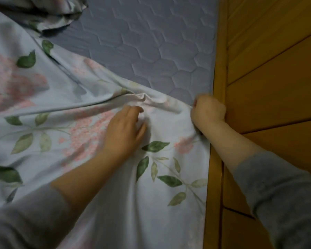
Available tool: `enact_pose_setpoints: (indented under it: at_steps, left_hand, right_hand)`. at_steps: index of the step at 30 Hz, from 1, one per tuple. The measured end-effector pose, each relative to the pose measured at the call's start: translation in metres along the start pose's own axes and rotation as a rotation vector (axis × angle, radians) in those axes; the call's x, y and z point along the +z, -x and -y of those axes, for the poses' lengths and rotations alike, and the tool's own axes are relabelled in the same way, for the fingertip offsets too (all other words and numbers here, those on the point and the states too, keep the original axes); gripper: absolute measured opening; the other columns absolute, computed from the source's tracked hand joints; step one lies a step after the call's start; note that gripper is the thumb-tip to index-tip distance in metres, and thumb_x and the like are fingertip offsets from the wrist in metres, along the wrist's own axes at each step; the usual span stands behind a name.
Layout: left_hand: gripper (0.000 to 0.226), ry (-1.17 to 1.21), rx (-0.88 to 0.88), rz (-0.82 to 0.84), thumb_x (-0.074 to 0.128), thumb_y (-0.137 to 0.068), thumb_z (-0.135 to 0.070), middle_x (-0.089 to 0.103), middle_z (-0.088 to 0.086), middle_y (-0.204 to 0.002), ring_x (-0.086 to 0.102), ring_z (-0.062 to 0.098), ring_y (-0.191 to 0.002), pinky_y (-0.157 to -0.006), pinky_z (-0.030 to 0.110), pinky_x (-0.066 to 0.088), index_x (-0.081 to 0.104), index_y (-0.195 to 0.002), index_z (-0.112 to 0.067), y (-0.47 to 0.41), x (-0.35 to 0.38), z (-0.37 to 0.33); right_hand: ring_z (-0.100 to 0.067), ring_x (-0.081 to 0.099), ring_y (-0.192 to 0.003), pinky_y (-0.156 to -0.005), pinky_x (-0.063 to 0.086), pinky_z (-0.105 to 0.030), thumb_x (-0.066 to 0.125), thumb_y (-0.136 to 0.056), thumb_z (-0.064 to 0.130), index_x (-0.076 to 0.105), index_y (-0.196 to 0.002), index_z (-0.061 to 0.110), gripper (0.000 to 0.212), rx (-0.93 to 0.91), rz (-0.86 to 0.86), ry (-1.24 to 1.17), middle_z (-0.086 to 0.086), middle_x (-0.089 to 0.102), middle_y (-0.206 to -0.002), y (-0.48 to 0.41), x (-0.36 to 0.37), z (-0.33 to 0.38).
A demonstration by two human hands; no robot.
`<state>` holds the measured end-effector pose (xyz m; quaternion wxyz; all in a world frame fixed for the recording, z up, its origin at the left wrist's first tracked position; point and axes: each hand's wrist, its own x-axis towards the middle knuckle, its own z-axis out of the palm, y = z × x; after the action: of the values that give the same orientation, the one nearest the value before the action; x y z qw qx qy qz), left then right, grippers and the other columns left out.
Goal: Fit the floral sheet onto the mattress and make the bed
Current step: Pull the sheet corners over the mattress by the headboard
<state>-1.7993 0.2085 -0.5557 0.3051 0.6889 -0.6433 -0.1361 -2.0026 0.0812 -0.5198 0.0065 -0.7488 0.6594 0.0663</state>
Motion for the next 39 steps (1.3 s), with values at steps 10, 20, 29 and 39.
enact_pose_setpoints:
  at_steps: [10, 20, 29, 39]
  left_hand:
    - [0.036, 0.018, -0.106, 0.058, 0.056, -0.082, -0.043, 0.054, 0.007, -0.091, 0.052, 0.026, -0.085, -0.075, 0.037, 0.043, 0.056, -0.101, -0.012, 0.022, 0.025, 0.012]
    - [0.057, -0.085, -0.126, 0.081, 0.053, -0.076, -0.065, 0.053, 0.002, -0.094, 0.053, 0.024, -0.087, -0.074, 0.034, 0.043, 0.053, -0.108, -0.017, 0.018, 0.036, 0.017]
    - [0.086, -0.244, -0.141, 0.088, 0.042, -0.071, -0.078, 0.045, 0.007, -0.108, 0.047, 0.029, -0.1, -0.083, 0.036, 0.041, 0.036, -0.14, -0.028, -0.039, 0.056, 0.012]
    - [0.085, -0.251, -0.143, 0.015, 0.04, -0.073, -0.075, 0.048, 0.008, -0.1, 0.048, 0.028, -0.087, -0.078, 0.036, 0.041, 0.042, -0.14, -0.024, -0.039, 0.088, 0.027]
  right_hand:
    - [-0.025, 0.064, -0.09, -0.081, 0.052, -0.035, 0.068, -0.083, 0.024, 0.074, -0.088, 0.011, 0.016, -0.078, 0.337, -0.496, -0.011, 0.07, -0.094, -0.043, -0.008, 0.044]
    - [-0.039, 0.055, -0.106, -0.078, 0.044, -0.036, 0.046, -0.094, 0.01, 0.05, -0.12, -0.003, 0.029, 0.102, -0.067, -0.152, -0.026, 0.056, -0.119, -0.074, -0.012, -0.01]
    - [-0.016, 0.054, -0.053, -0.049, 0.04, -0.022, 0.053, -0.092, 0.042, 0.058, -0.09, 0.014, 0.028, 0.308, 0.091, -0.877, -0.003, 0.058, -0.07, -0.092, -0.012, 0.002]
    - [-0.022, 0.063, -0.072, -0.072, 0.052, -0.034, 0.073, -0.077, 0.035, 0.073, -0.082, 0.016, 0.02, -0.064, 0.214, -0.415, -0.003, 0.066, -0.071, -0.131, -0.013, 0.003]
